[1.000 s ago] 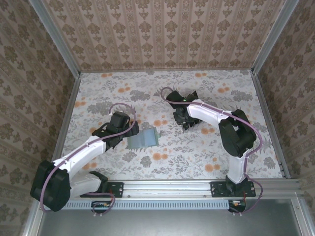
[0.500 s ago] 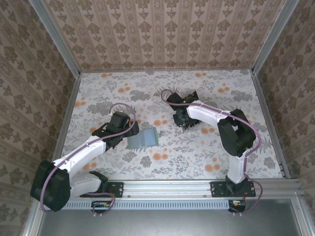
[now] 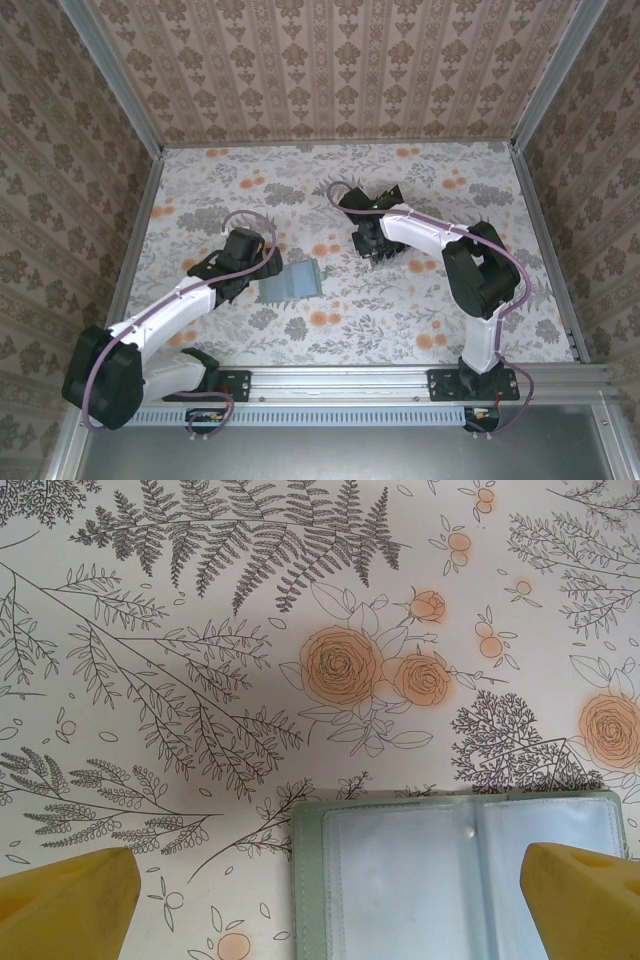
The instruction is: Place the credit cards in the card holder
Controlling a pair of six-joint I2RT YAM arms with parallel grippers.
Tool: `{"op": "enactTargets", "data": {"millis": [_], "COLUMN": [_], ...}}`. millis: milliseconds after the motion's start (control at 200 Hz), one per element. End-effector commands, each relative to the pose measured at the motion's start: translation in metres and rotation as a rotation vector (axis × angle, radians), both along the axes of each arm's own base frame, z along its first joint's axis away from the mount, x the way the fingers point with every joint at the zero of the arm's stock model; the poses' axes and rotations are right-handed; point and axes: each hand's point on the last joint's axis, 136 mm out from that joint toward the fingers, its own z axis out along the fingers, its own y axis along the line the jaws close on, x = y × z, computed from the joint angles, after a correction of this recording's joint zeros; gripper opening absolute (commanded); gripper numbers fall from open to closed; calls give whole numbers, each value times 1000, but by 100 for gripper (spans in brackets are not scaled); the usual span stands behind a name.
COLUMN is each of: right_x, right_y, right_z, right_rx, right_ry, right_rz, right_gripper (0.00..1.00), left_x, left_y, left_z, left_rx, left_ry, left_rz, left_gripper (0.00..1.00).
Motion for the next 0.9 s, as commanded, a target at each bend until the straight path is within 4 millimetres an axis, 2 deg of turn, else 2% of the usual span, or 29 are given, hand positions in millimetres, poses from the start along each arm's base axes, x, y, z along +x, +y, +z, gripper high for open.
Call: {"op": "enactTargets", "data": {"millis": [0,430,605,895], "right_x": [4,6,4,2], "right_y": [0,0,1,5], "right_z": [18,23,19,17], "right_rx": [28,54,69,124], "right_ry": [-31,-39,-24,-5], "right_rz": [-12,-19,-20,-26], "right_gripper": [22,17,14,3], "left_x": [-2,-3,-2,-2], "left_y": [0,-2,-3,-4], "left_z": [-5,-8,-7,-7], "left_rx": [-9,-13,-15,-18], "left_ry": [16,23,22,25], "left_rz": [7,3,1,-2], "left_gripper": [100,100,100,100]}}
